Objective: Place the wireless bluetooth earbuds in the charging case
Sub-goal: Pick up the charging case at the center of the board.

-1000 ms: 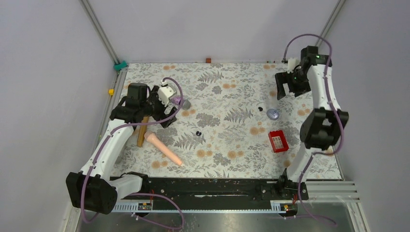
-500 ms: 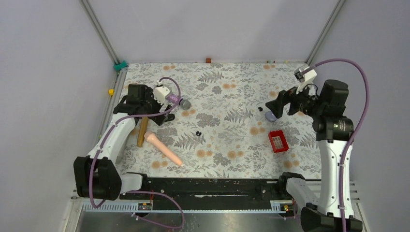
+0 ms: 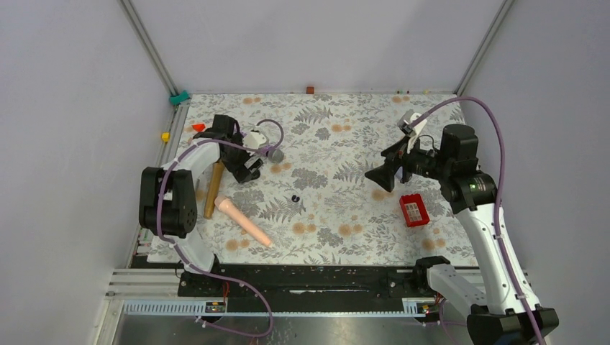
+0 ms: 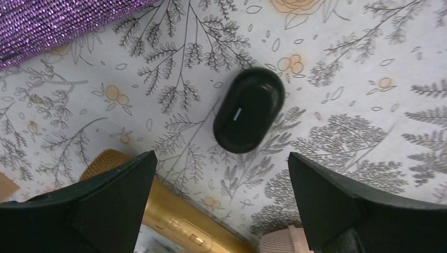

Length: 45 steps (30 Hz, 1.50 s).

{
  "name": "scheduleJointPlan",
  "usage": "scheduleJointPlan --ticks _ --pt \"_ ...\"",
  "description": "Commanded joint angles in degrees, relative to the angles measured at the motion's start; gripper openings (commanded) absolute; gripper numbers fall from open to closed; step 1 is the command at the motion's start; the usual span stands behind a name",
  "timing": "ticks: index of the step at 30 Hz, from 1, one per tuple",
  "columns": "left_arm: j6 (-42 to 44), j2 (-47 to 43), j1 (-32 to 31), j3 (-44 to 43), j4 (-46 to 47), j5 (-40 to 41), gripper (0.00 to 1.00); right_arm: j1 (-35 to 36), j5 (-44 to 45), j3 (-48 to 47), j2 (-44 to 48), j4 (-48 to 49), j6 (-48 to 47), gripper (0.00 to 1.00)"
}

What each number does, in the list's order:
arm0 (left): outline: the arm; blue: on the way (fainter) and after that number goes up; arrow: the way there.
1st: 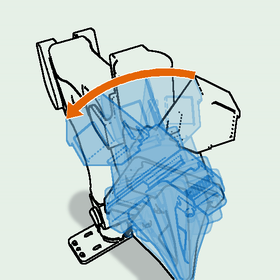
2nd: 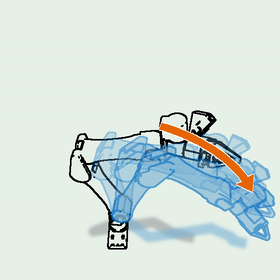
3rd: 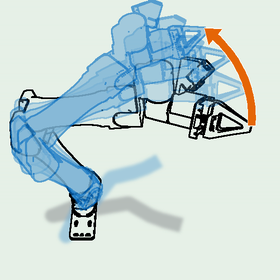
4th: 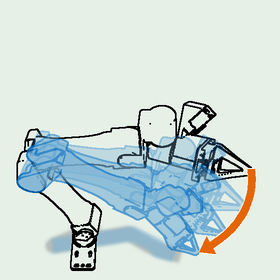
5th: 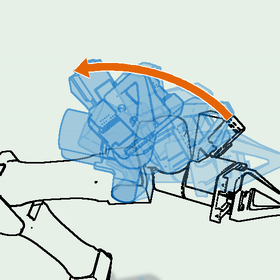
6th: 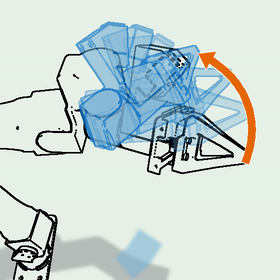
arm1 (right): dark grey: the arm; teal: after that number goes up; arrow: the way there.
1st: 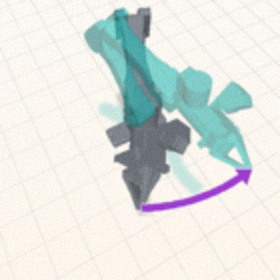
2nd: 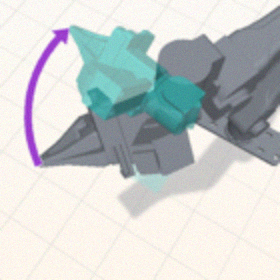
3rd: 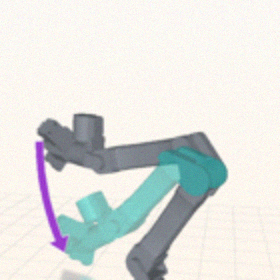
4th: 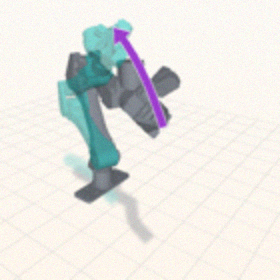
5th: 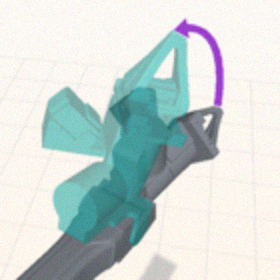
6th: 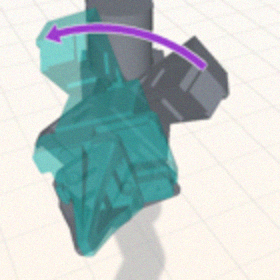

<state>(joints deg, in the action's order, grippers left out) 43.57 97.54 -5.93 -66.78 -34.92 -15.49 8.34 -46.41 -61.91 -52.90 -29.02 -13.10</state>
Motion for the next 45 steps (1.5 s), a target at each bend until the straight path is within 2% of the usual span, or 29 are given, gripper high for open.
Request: scheduleJointPlan --ticks 1,8,12,18,23,27,31,37,39,45 --pt "6.53 2.64 -1.13 -4.71 -0.03 2.81 0.99 1.50 2.38 -0.23 -1.62 2.54 -1.31 0.95" --pt "7.47 10.49 -4.94 -8.95 -2.42 7.49 0.98 1.90 2.37 -0.16 -1.63 2.77 -1.06 0.94" --pt "7.88 12.91 -5.99 -9.18 -3.16 8.38 0.90 2.03 2.64 0.11 -1.16 3.33 -0.62 0.94" --pt "7.08 14.51 -5.93 -10.94 -5.92 7.03 0.67 2.08 2.47 0.55 -0.93 4.03 0.06 0.93" --pt "4.88 14.73 -5.93 -13.26 -9.34 5.17 0.42 2.05 3.33 1.02 -0.70 5.43 1.26 0.92" --pt "3.79 11.91 -5.84 -13.56 -11.33 0.89 0.32 2.05 4.08 1.67 -0.66 8.15 4.78 0.91" --pt "-0.80 6.65 -6.12 -14.74 -11.53 -4.79 0.31 2.05 5.96 2.83 -1.74 13.70 12.36 0.90" --pt "-18.50 -3.34 -9.72 -18.77 -6.82 -9.86 0.36 2.14 9.33 6.91 -5.76 28.07 30.17 0.88" --pt "-22.78 -6.90 -12.88 -17.94 -3.20 -9.39 0.37 2.07 8.83 6.54 -8.86 32.92 34.08 0.84" --pt "-26.67 -11.61 -25.95 -16.85 2.40 -3.99 0.38 2.97 9.54 0.70 -19.29 37.03 45.20 0.77"
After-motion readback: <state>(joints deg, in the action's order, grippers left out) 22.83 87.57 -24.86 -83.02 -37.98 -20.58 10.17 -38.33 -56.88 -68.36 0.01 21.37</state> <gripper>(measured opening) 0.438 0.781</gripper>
